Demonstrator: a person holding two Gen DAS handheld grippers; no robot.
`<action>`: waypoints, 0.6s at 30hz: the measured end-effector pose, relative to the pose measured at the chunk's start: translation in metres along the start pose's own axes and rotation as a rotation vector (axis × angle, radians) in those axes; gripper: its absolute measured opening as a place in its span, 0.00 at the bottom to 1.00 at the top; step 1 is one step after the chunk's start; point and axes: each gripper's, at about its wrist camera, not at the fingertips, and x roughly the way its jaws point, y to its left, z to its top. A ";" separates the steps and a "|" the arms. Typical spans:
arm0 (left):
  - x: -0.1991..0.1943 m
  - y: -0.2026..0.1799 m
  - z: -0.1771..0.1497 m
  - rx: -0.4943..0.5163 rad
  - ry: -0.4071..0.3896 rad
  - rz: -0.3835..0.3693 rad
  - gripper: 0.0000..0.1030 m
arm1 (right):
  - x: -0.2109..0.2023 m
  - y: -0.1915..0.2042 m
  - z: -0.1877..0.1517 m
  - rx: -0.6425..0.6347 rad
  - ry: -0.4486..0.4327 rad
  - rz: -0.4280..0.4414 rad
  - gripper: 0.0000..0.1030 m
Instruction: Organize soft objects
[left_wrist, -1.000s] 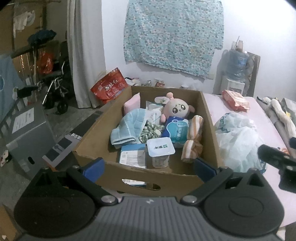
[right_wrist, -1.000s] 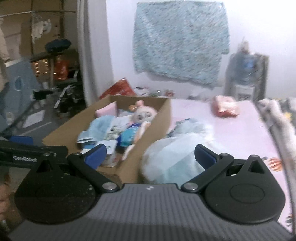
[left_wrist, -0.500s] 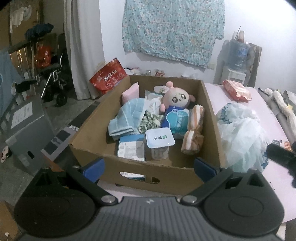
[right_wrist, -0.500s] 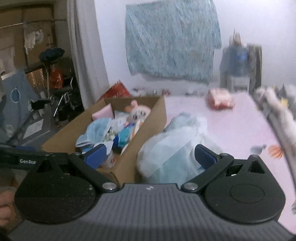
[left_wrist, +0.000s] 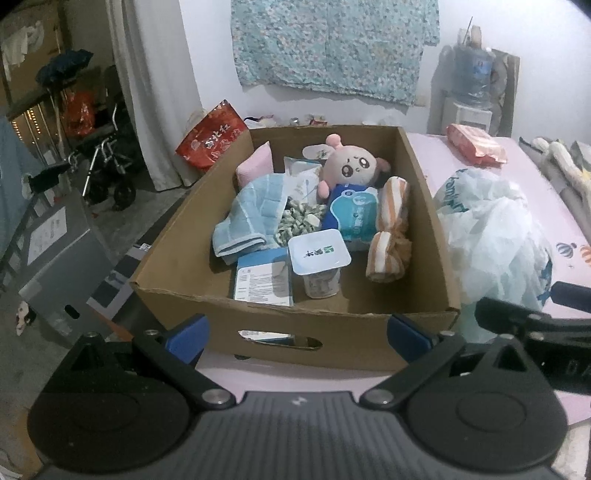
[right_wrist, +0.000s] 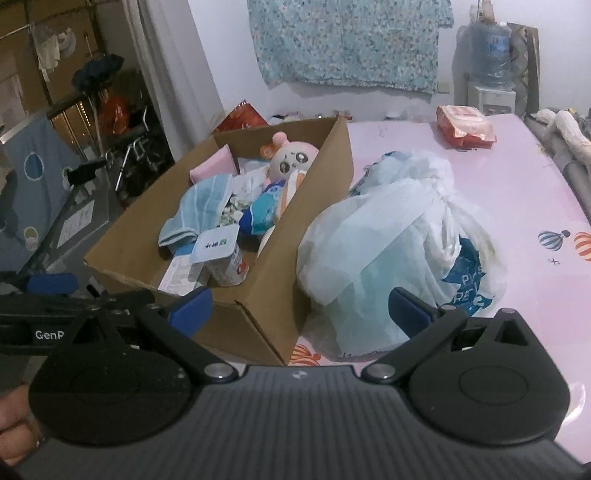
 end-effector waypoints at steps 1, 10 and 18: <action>0.001 0.000 0.000 0.002 0.001 0.002 1.00 | 0.002 0.001 -0.001 -0.004 0.003 -0.008 0.99; 0.006 -0.001 -0.002 0.015 0.017 0.018 1.00 | 0.009 -0.004 -0.004 -0.005 0.034 -0.032 0.99; 0.008 0.000 -0.002 0.011 0.032 0.013 1.00 | 0.010 -0.004 -0.004 -0.013 0.038 -0.043 0.99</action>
